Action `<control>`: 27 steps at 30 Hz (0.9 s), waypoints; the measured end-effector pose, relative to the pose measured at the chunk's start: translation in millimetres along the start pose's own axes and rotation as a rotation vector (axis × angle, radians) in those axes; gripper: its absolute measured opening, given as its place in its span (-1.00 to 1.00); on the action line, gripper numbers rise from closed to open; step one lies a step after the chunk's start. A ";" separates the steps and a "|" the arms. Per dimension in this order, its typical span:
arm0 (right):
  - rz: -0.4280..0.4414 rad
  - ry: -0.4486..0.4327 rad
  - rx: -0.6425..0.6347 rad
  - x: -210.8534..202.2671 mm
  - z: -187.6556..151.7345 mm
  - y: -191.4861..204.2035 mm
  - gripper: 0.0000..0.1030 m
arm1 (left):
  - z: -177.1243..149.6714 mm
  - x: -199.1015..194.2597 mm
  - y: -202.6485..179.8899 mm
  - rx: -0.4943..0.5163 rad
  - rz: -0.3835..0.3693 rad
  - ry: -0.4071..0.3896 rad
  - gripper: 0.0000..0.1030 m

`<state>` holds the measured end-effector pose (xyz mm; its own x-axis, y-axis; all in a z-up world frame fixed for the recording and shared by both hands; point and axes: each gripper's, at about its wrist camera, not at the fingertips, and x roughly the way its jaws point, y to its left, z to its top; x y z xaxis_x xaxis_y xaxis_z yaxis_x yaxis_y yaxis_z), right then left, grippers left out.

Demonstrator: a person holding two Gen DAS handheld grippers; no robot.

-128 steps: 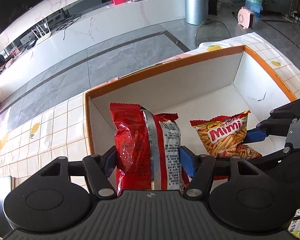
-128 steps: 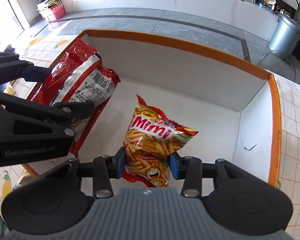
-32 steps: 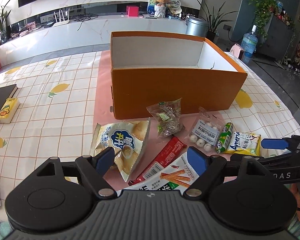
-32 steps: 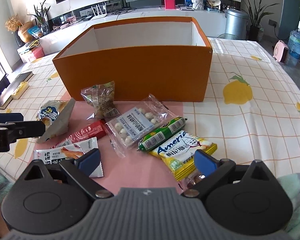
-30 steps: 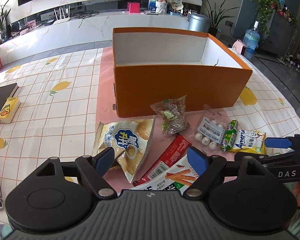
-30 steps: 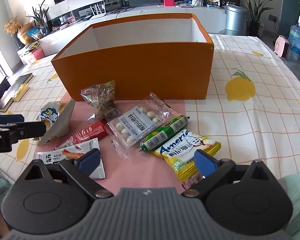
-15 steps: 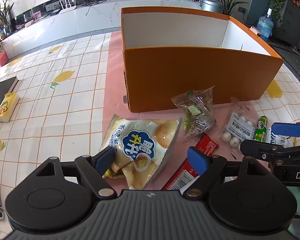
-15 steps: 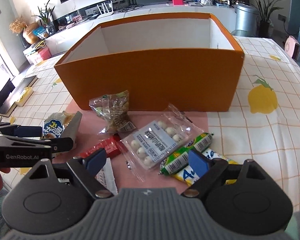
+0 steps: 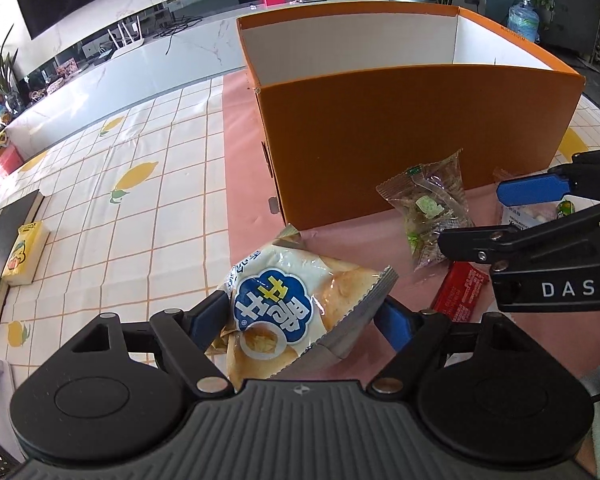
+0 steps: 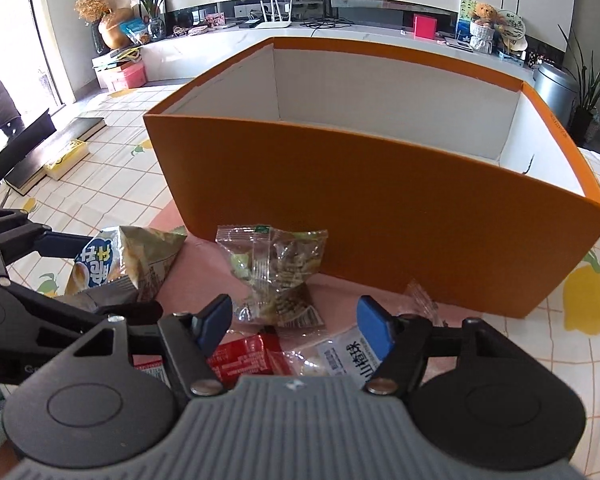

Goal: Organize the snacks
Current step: 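Grasp the white-blue chip bag with the left tool while the right tool grasps the clear nut bag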

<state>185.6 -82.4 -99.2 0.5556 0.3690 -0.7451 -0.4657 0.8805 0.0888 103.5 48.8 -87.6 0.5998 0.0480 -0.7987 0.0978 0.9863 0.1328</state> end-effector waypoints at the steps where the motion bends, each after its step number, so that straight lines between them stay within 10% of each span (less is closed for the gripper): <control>1: 0.003 -0.002 0.002 2.2 -0.1 1.0 0.30 | -0.4 0.1 -0.7 0.006 0.006 -0.004 0.74; 27: -0.033 -0.046 -0.032 4.8 -15.9 16.6 -0.35 | -10.3 -6.8 -5.0 0.017 0.131 -0.112 0.15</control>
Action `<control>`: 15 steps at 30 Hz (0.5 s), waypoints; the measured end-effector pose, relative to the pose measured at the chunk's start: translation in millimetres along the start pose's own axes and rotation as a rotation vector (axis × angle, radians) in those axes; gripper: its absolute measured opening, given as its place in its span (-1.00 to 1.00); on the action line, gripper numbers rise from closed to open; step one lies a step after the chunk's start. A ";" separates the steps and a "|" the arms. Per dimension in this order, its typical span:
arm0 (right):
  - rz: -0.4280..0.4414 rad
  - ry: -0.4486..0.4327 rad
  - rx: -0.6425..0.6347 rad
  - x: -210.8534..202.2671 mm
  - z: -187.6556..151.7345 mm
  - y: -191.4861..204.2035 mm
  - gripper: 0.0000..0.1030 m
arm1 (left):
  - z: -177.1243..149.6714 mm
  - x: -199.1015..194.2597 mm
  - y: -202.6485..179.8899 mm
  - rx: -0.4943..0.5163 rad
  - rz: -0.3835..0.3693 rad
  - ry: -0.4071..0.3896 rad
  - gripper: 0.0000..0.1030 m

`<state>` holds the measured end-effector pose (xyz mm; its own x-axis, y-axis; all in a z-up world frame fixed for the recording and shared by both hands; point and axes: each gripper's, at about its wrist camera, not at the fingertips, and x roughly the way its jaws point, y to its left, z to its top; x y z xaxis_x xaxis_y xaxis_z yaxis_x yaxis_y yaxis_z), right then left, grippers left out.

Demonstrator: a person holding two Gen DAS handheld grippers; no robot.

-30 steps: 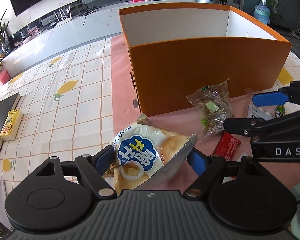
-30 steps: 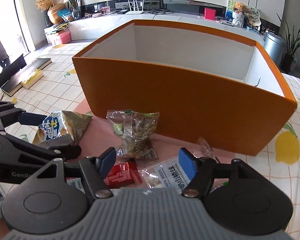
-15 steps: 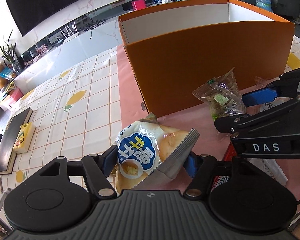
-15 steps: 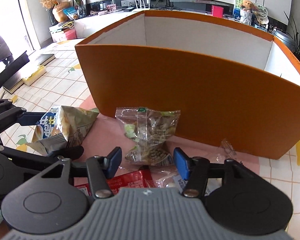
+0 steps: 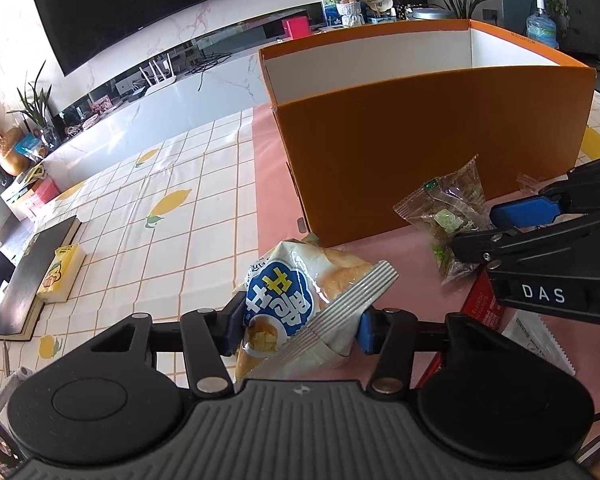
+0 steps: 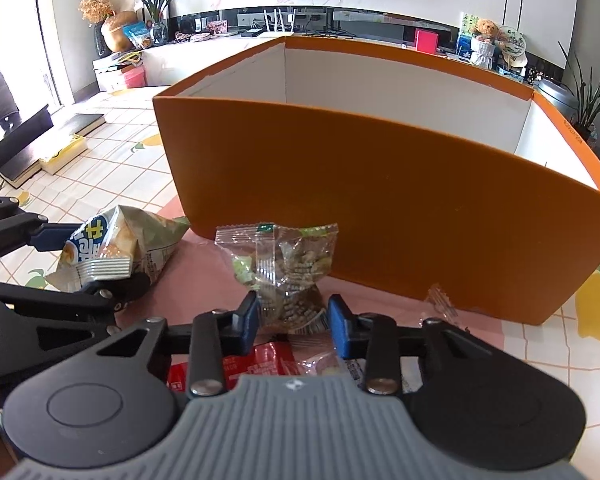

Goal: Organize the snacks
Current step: 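Grasp the white-blue chip bag with the left tool while the right tool grasps the clear nut bag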

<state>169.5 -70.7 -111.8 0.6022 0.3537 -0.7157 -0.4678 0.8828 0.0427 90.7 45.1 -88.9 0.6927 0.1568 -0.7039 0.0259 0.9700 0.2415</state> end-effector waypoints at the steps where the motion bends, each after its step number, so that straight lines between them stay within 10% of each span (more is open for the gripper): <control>1: -0.002 -0.002 0.001 -0.8 -0.8 -0.9 -0.36 | 0.5 -0.9 1.5 -0.006 0.006 -0.004 0.15; 15: -0.014 -0.049 0.038 -28.8 -1.8 -7.2 -0.80 | 7.2 -33.9 9.3 -0.063 0.016 -0.073 0.14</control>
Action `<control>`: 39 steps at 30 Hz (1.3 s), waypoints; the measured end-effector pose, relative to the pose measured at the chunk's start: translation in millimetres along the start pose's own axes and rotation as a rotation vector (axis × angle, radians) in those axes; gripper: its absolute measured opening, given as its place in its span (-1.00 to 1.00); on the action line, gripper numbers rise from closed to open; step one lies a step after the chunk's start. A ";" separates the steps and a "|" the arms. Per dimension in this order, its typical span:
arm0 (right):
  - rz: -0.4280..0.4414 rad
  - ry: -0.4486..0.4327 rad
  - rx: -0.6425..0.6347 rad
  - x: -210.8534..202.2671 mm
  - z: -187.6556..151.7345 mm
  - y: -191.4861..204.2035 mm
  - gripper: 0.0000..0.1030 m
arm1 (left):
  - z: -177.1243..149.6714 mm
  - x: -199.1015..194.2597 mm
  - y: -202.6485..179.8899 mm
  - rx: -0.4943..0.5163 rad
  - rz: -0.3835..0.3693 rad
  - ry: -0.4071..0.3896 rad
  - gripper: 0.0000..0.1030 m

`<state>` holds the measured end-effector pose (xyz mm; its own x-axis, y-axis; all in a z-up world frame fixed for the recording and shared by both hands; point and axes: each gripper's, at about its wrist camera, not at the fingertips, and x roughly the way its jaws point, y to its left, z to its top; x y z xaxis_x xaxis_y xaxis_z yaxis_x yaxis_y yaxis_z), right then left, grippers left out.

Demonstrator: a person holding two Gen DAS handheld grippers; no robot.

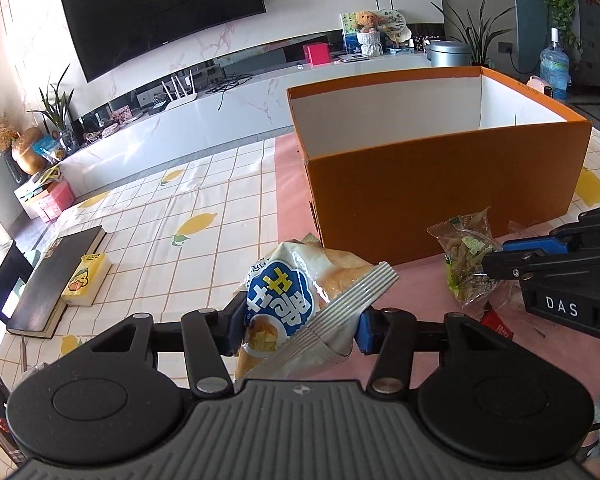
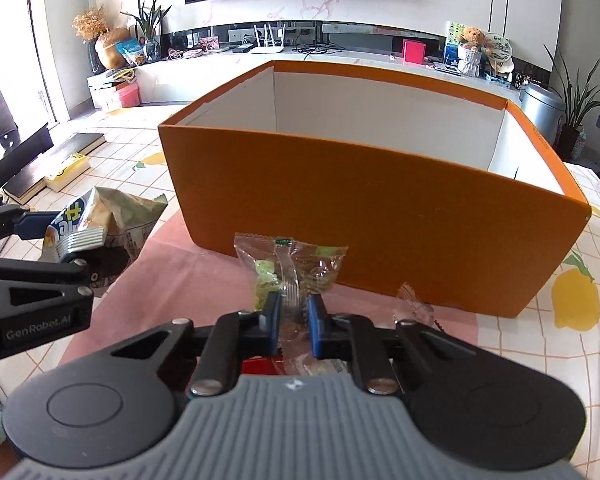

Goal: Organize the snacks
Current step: 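Grasp the white-blue chip bag with the left tool while the right tool grasps the clear nut bag, then carry both bags into the orange box and open both tools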

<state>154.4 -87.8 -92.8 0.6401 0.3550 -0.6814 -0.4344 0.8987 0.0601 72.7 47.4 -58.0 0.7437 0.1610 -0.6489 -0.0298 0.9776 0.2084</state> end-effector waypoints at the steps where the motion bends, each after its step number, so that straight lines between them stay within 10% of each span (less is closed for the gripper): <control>1: -0.001 -0.006 0.002 -3.1 0.2 -0.6 -0.80 | 0.9 -2.5 0.7 -0.008 -0.003 -0.001 0.14; 23: -0.027 -0.059 -0.016 -78.1 1.9 -13.6 -0.92 | 31.7 -53.6 3.7 -0.092 -0.107 -0.062 0.13; 39: -0.087 -0.118 -0.087 -110.2 71.5 -42.7 -0.93 | 88.8 -58.9 -1.5 -0.066 -0.172 -0.119 0.14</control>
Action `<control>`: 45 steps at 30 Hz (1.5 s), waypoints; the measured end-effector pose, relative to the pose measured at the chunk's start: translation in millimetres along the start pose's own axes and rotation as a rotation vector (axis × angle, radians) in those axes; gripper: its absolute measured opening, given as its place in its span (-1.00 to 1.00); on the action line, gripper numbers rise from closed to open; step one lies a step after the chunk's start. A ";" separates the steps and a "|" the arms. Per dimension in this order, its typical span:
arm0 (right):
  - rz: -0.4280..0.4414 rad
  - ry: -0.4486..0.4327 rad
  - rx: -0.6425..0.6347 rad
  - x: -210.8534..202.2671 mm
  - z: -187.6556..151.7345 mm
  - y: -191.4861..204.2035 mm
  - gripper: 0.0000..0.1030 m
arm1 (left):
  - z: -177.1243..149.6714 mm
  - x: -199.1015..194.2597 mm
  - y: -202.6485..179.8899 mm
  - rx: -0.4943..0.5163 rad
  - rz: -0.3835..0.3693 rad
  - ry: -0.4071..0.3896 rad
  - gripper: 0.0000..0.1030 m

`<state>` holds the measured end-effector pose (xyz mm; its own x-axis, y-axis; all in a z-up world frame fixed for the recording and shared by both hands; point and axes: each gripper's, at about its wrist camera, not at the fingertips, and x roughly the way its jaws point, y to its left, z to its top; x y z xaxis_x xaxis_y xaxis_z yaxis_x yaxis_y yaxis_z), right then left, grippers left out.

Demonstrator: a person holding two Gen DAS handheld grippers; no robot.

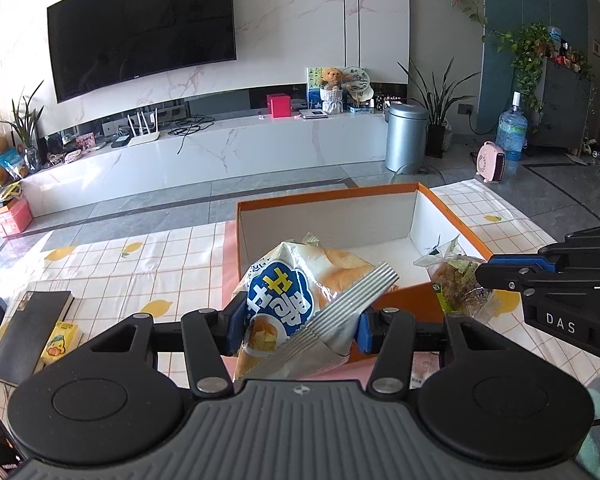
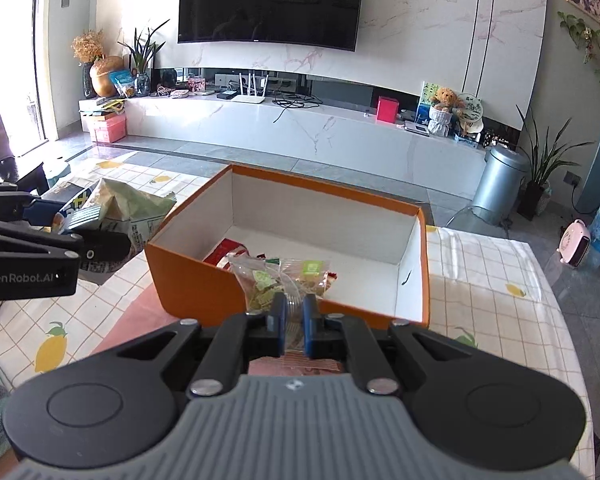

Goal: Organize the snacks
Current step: 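Carry both bags into the orange box and open both tools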

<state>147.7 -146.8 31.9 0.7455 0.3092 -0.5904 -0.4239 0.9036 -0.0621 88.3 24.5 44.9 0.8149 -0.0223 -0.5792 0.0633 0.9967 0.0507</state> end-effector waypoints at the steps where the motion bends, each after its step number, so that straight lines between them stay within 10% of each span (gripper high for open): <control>1: -0.004 -0.002 -0.005 1.1 4.7 -1.2 -0.93 | 3.6 1.2 -0.7 0.004 0.000 -0.005 0.13; 11: -0.042 0.015 -0.067 30.6 39.5 -10.8 -0.93 | 34.2 27.0 -17.1 0.070 -0.012 -0.031 0.13; 45: -0.134 0.435 -0.216 196.9 34.6 -42.2 -0.94 | 38.1 177.8 -38.9 0.239 -0.024 0.250 0.13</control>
<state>330.2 -113.9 -53.8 0.5365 0.0009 -0.8439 -0.4700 0.8309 -0.2979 252.6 -21.2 -29.1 0.6471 0.0036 -0.7624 0.2382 0.9490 0.2066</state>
